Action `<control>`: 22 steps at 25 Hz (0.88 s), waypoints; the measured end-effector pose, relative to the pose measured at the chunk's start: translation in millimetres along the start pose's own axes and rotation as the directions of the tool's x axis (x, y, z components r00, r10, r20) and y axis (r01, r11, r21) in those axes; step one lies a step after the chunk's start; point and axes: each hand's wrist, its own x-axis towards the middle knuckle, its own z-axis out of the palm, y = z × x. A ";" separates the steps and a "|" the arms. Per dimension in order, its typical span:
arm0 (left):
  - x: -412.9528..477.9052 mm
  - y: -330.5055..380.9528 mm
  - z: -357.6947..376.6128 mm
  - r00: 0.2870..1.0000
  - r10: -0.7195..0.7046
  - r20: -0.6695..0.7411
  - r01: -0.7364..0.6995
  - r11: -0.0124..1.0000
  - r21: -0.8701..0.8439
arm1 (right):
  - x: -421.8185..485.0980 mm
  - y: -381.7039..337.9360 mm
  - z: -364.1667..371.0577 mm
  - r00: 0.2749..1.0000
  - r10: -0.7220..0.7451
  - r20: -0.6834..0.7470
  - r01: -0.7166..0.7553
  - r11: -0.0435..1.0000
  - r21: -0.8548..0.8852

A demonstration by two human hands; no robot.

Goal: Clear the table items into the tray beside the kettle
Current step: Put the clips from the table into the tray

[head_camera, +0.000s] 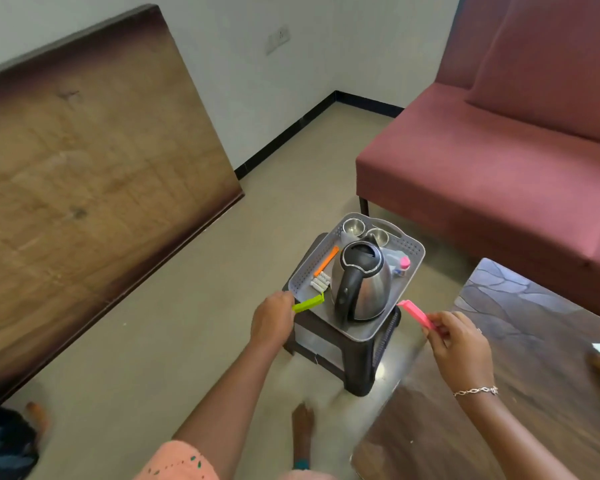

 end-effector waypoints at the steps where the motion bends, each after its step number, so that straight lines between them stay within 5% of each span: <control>1: 16.1 -5.8 0.7 0.998 0.050 0.038 -0.052 0.996 0.068 | 4.6 -10.2 3.0 1.000 -0.013 0.000 0.013 1.000 -0.005; 4: 66.9 -25.0 9.0 0.977 0.142 0.161 -0.167 0.974 0.155 | 20.9 -42.4 25.0 0.999 -0.027 0.027 0.027 1.000 -0.015; 9: 133.8 -39.9 44.6 0.937 0.193 0.290 -0.210 0.977 0.028 | 52.1 -107.7 76.8 0.992 -0.040 0.122 0.031 0.997 0.074; 13: 168.1 -33.9 68.5 0.891 0.096 0.443 -0.053 0.993 -0.108 | 79.9 -138.8 125.7 0.981 -0.105 0.161 0.097 0.994 0.055; 17: 192.9 -31.1 97.0 0.806 0.050 0.589 0.083 0.977 -0.196 | 104.1 -138.8 163.9 0.988 0.021 0.151 -0.040 0.991 0.125; 22: 211.6 -23.4 125.4 0.728 0.160 0.667 -0.226 0.974 0.013 | 125.5 -122.8 197.0 0.972 0.193 0.133 -0.193 0.981 -0.018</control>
